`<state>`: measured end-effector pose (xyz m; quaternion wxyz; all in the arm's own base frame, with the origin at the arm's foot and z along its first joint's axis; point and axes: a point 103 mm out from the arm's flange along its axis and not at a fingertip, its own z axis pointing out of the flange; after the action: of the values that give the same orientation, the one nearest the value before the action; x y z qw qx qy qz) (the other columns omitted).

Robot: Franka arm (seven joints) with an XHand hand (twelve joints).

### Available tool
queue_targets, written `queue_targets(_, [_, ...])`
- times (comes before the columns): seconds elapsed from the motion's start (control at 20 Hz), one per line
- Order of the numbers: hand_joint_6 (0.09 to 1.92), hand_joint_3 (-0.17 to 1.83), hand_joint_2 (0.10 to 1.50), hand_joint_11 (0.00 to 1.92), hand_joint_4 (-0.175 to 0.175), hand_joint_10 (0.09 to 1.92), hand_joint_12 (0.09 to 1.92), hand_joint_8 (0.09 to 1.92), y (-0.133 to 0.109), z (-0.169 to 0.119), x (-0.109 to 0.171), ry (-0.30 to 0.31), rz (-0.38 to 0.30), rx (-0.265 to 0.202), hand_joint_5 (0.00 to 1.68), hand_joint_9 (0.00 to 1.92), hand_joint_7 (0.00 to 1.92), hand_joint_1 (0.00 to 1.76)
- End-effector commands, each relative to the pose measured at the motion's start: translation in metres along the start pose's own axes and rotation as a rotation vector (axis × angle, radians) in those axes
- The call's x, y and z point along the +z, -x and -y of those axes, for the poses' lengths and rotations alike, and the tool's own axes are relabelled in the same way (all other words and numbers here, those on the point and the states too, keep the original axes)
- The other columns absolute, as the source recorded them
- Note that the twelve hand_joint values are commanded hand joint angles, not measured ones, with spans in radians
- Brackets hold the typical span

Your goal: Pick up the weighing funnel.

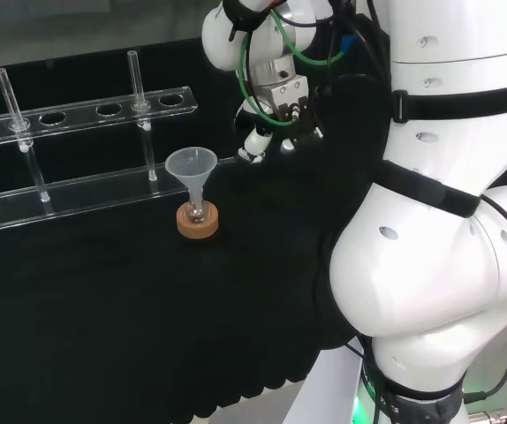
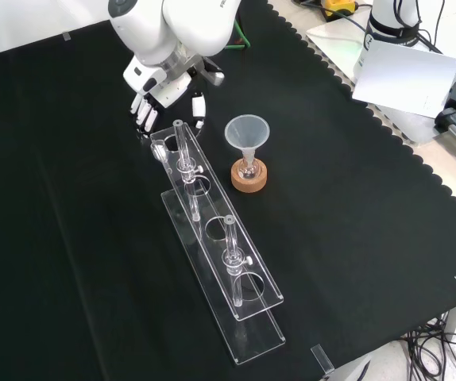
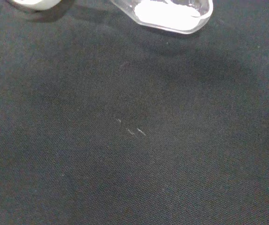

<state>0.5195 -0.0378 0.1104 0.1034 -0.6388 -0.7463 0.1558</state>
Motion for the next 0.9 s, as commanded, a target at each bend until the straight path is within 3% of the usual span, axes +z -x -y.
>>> queue_targets(0.05, [0.09,0.50,0.67,0.44,-0.025,0.57,1.31,0.70,-0.018,-0.009,0.003,-0.031,0.021,0.005,0.60,0.64,0.39,0.76])
queue_targets(0.3, [0.09,0.50,0.66,0.44,-0.023,0.57,1.31,0.70,-0.019,-0.010,0.004,-0.031,0.020,0.004,0.61,0.64,0.39,0.78])
queue_targets(0.6, [0.09,0.51,0.65,0.44,-0.022,0.57,1.31,0.70,0.011,-0.010,0.013,-0.031,0.005,0.010,0.62,0.65,0.39,0.80])
queue_targets(0.7, [0.10,0.51,0.65,0.44,-0.022,0.57,1.31,0.70,-0.010,-0.016,0.009,-0.027,0.022,0.018,0.62,0.65,0.39,0.80])
queue_targets(0.9, [0.10,0.52,0.65,0.44,-0.021,0.57,1.31,0.70,-0.012,-0.017,0.009,-0.034,0.019,0.023,0.62,0.65,0.39,0.80])
